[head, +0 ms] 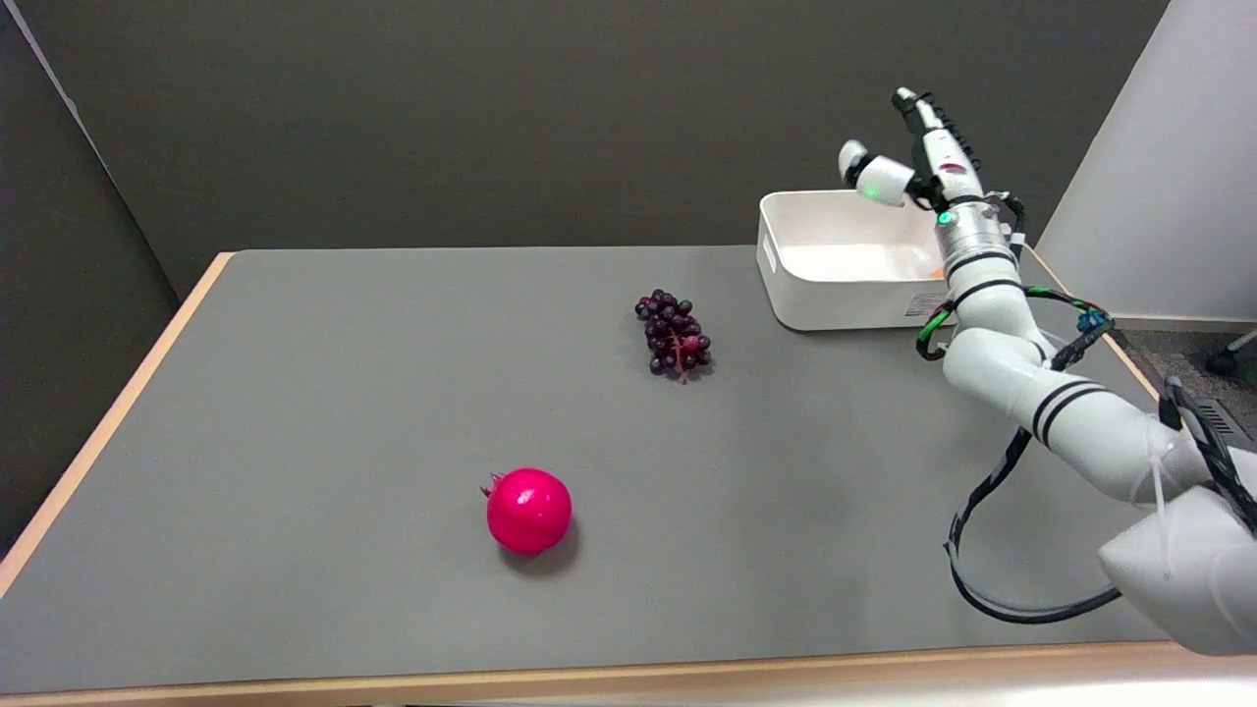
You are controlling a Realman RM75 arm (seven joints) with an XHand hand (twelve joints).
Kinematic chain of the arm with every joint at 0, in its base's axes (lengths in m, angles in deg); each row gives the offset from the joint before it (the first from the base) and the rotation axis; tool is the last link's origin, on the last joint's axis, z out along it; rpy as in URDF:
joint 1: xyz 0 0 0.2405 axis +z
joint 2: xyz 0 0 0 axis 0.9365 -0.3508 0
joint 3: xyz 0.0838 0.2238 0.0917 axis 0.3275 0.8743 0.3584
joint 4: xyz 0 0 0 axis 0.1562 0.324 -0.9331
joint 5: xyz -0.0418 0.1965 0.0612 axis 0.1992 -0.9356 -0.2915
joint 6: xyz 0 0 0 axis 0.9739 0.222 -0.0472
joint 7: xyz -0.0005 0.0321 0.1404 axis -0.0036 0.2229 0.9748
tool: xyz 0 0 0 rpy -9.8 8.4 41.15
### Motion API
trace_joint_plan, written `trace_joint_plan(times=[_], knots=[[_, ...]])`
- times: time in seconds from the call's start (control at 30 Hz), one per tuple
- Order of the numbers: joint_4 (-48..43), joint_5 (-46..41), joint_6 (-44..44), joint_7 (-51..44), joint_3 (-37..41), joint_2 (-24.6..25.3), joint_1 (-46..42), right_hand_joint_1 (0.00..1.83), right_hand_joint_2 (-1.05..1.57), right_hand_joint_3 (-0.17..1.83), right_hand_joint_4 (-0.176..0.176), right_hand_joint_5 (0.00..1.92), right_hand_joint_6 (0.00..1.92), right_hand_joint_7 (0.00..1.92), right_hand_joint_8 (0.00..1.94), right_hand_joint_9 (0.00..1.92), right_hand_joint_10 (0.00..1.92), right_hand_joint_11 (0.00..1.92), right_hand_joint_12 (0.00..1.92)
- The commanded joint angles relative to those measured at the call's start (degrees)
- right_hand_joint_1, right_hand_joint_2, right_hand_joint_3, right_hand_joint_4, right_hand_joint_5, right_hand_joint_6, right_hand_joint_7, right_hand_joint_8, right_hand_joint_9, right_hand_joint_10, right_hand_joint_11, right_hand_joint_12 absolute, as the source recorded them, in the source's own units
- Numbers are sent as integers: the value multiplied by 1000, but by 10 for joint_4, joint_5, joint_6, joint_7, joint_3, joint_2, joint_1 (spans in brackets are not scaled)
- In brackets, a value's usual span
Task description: Place the yellow duck into the white box.
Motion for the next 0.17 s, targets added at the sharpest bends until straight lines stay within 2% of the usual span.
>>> trace_joint_plan(times=[0.03, 0.13, 0.17], knots=[[-157, -91, -354, 489, 17, -15, -214, 290, 635, 954, 30, 53, 225, 70, 206, 9, 349, -1, 425], [-158, -91, -400, 551, 48, -10, -281, 306, 671, 980, 25, 33, 108, 1, 130, -1, 172, -1, 168], [-156, -91, -408, 562, 54, -8, -294, 271, 681, 945, 21, 19, 125, 0, 110, -1, 151, -1, 154]])
